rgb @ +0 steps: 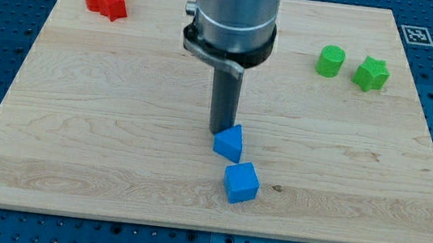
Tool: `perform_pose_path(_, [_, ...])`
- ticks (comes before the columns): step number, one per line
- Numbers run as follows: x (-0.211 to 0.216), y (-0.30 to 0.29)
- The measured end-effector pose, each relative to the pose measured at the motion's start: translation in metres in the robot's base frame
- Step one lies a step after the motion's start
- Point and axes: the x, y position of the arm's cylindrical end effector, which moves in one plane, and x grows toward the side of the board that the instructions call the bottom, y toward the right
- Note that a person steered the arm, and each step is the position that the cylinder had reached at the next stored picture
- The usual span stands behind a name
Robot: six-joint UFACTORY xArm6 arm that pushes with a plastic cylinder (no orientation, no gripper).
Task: Move your arm at the top left of the board
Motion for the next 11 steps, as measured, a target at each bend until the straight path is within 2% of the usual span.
perform_pose_path(1, [0.022, 0.000])
perform_pose_path(2, [0.026, 0.000])
perform_pose_path(3, [0.006, 0.000])
perform_pose_path(6, [-0.110, -0.046])
perform_pose_path(7, [-0.140, -0.098])
perform_pose_path(9, [-0.153, -0.210])
perform_pose_path(10, [-0.180, -0.276])
perform_pose_path(11, [-0.204, -0.306])
